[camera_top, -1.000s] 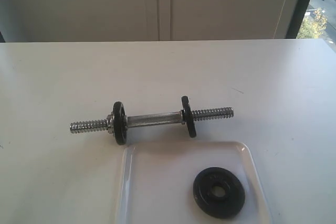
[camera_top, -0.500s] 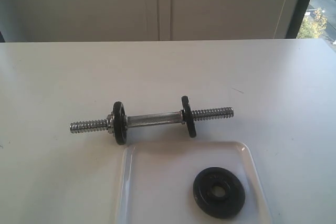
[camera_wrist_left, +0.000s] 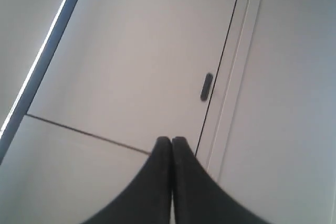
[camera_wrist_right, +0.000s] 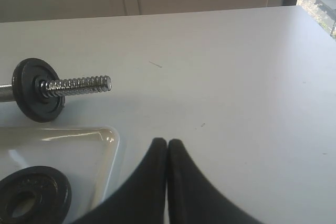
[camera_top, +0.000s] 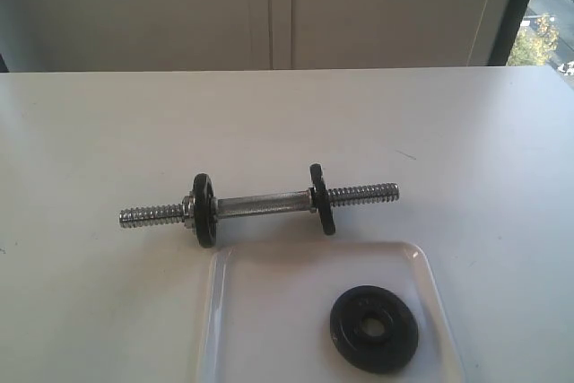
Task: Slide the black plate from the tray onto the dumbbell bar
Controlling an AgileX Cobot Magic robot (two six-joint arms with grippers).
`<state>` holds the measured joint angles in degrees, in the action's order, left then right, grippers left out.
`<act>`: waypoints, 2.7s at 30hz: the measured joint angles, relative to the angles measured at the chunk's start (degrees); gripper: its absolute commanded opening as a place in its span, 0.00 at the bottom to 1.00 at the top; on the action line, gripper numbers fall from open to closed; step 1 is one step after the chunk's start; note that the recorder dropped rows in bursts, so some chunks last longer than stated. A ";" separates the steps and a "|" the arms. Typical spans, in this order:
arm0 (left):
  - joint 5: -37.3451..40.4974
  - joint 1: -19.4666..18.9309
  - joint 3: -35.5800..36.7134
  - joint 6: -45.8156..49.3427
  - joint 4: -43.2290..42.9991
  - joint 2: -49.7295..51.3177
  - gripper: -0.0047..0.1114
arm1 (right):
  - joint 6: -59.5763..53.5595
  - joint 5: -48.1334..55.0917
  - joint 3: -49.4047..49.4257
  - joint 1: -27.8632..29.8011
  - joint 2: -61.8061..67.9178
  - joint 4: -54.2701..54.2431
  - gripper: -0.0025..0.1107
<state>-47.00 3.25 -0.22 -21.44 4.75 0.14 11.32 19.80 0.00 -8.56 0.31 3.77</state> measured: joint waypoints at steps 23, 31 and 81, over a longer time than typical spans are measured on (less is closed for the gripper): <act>-4.10 0.00 -0.55 -18.07 8.97 -0.02 0.04 | 0.00 0.00 0.00 0.00 0.00 0.00 0.02; 8.99 0.00 -12.70 -15.37 9.66 3.44 0.04 | 0.00 0.00 0.00 0.00 0.00 0.00 0.02; 80.75 29.37 -77.54 66.94 10.86 95.24 0.04 | -1.94 -19.80 0.00 0.00 0.00 21.62 0.02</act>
<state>33.74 32.62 -77.75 45.50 15.61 95.38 9.38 0.00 0.00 -8.56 0.31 25.39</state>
